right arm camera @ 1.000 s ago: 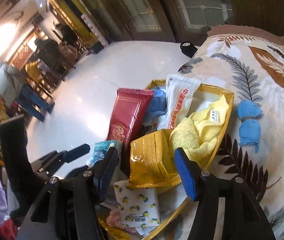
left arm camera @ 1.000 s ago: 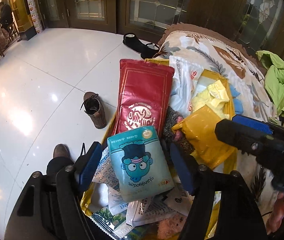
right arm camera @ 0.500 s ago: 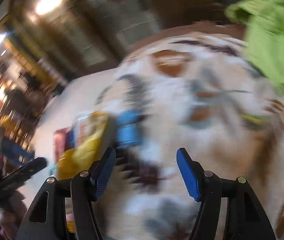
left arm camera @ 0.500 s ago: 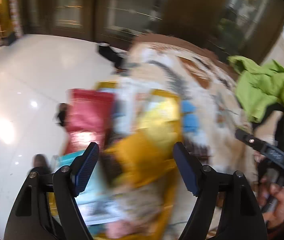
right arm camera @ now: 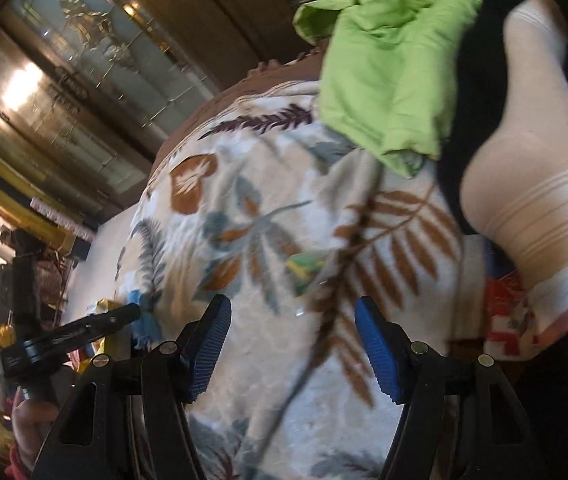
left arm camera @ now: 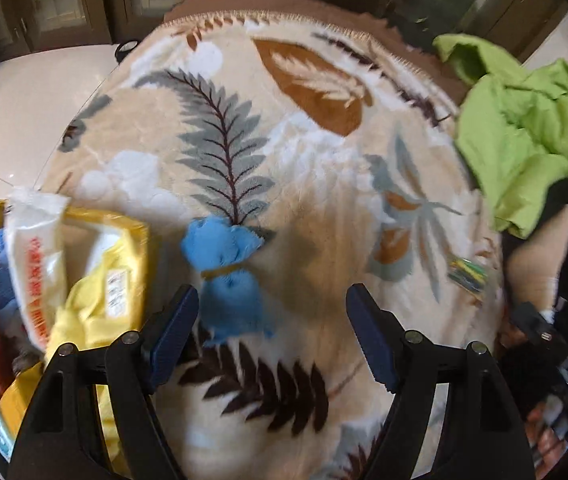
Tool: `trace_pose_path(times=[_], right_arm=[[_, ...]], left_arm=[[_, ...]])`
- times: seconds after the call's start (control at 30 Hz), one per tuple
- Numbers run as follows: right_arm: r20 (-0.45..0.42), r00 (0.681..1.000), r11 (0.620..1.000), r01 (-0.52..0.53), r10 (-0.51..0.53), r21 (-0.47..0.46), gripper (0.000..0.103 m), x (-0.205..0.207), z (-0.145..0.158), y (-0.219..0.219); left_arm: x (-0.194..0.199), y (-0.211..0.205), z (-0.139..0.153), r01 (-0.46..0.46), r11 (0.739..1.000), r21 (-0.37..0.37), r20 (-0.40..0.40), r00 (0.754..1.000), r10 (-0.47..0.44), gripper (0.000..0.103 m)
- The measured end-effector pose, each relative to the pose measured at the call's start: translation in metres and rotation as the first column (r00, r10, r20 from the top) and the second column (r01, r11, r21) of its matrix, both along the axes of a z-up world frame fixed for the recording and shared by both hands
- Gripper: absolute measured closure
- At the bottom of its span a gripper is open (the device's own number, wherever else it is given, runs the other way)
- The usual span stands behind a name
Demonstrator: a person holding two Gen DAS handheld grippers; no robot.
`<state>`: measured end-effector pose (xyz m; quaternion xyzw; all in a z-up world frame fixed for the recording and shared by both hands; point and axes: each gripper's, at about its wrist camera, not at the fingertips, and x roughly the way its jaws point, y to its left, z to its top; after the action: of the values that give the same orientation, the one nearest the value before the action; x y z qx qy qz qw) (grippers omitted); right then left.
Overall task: Organize soft objects
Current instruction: 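Grasp the blue cloth with the left tool while the right tool grasps the clear bag of colored sticks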
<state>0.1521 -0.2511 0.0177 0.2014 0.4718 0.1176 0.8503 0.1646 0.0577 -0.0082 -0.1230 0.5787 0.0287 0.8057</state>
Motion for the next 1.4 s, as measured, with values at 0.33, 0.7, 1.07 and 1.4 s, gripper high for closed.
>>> trace_pose_path(times=[0.33, 0.7, 1.07, 1.4], right_arm=[[-0.071, 0.997, 0.999, -0.01, 0.007, -0.04, 0.036, 0.035, -0.026, 0.007], [-0.131, 0.908, 0.723, -0.398, 0.398, -0.565, 0.055, 0.062, -0.046, 0.09], [-0.054, 0.953, 0.906, -0.3, 0.298, -0.3, 0.088, 0.031, -0.02, 0.022], [0.029, 0.938, 0.932, -0.339, 0.345, -0.127, 0.088, -0.017, 0.015, 0.062]], left_arm=[[0.024, -0.012, -0.031, -0.058, 0.994, 0.098, -0.032, 0.998, 0.061, 0.017], [0.018, -0.026, -0.023, 0.045, 0.987, 0.153, -0.019, 0.999, -0.043, 0.049], [-0.001, -0.008, -0.009, 0.085, 0.992, 0.095, 0.007, 0.996, -0.086, 0.088], [-0.023, -0.005, -0.003, 0.079, 0.997, 0.023, 0.016, 0.997, -0.079, 0.103]])
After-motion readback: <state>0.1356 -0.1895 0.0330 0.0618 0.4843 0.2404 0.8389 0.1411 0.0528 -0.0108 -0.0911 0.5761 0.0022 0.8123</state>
